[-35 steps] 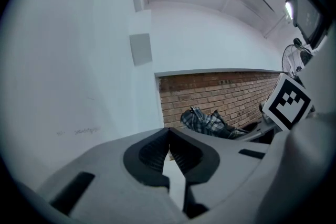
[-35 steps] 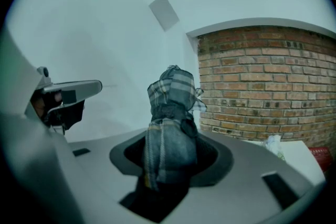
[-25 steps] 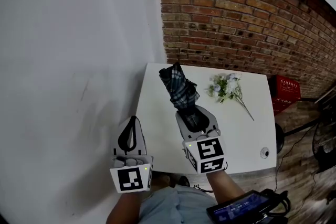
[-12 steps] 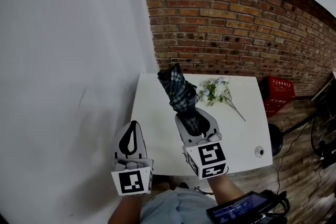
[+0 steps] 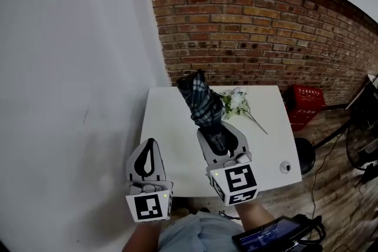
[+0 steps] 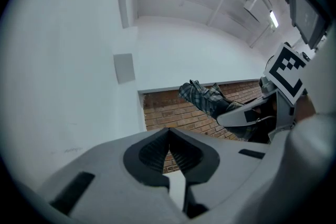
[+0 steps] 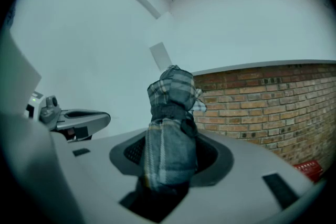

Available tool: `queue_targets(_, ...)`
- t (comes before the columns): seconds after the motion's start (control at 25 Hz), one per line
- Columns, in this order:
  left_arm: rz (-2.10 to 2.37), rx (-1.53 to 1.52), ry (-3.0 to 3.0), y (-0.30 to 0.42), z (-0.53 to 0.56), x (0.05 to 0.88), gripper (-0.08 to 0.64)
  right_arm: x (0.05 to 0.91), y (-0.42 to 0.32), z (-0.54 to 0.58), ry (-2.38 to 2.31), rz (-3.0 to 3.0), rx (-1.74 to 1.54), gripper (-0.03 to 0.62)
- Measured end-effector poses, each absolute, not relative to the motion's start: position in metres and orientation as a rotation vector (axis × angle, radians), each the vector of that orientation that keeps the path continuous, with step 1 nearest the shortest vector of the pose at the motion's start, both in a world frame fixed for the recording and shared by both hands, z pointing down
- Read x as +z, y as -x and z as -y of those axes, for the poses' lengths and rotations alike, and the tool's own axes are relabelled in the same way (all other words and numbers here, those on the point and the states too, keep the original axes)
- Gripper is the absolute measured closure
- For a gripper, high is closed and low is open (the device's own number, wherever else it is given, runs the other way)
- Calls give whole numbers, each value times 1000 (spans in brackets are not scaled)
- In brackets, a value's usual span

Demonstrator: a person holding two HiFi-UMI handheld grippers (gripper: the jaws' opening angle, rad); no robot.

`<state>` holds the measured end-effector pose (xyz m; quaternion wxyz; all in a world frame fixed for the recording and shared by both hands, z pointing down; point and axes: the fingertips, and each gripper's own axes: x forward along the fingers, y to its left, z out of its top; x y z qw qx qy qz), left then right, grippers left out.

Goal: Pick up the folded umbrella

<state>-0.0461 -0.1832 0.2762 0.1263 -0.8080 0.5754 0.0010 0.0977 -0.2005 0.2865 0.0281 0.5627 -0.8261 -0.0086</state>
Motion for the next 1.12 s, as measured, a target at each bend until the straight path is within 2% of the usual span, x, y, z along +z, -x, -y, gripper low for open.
queue_targets(0.32, -1660, 20, 2370, 28, 158, 270, 552, 269, -113, 172, -1769, 2575, -107, 403)
queue_targets(1.12, -1646, 7, 2365, 36, 128, 264, 552, 250, -113, 141, -1823, 2577, -156, 403)
